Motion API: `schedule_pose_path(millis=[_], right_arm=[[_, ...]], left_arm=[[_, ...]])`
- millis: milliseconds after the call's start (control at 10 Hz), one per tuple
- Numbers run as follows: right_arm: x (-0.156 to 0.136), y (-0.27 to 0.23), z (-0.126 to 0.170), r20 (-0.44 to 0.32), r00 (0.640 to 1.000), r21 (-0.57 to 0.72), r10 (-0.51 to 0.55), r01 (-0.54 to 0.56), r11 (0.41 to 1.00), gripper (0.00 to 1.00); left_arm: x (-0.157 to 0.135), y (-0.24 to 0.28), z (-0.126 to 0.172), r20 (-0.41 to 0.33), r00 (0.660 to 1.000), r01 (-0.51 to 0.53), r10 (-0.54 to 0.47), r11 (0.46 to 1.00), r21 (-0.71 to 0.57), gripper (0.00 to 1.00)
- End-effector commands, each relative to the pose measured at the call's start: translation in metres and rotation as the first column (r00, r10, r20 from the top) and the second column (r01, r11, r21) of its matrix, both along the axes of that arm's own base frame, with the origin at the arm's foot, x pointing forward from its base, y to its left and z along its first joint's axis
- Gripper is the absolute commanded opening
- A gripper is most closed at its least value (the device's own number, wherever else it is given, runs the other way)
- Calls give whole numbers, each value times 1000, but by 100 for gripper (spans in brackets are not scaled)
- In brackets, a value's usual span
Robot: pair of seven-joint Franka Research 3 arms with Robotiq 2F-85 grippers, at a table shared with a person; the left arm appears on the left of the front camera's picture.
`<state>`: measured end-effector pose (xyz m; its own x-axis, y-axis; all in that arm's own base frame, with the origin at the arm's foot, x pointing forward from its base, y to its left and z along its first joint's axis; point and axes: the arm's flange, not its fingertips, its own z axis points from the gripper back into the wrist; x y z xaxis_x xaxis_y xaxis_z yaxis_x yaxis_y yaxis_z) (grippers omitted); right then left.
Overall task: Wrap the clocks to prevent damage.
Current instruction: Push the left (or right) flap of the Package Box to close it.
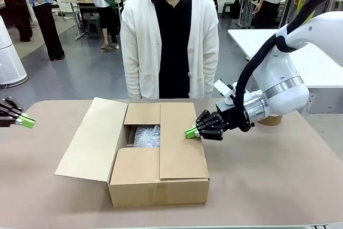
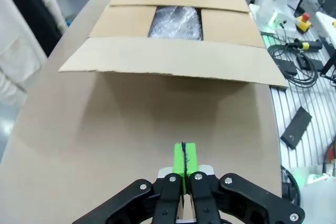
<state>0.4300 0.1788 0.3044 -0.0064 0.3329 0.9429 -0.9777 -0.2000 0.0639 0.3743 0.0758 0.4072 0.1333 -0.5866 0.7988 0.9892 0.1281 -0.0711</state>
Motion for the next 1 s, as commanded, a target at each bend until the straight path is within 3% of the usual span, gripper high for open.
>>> schedule_pose_path(millis=[0,100,300,900], right_arm=[[-1,1,-3,-3,1000,-7,-1,1,1000,1],[-1,1,-3,-3,1000,-7,-1,1,1000,1],[-1,1,-3,-3,1000,-7,-1,1,1000,1],[-1,1,-3,-3,1000,-7,-1,1,1000,1]], left_arm=[[9,-14,-31,59,995,89,-84,992,-86,0],[16,-24,-46,58,986,159,-155,984,-75,0],[20,-35,-70,151,971,201,-184,974,-106,0],[39,-95,-96,43,990,143,-137,974,-178,0]])
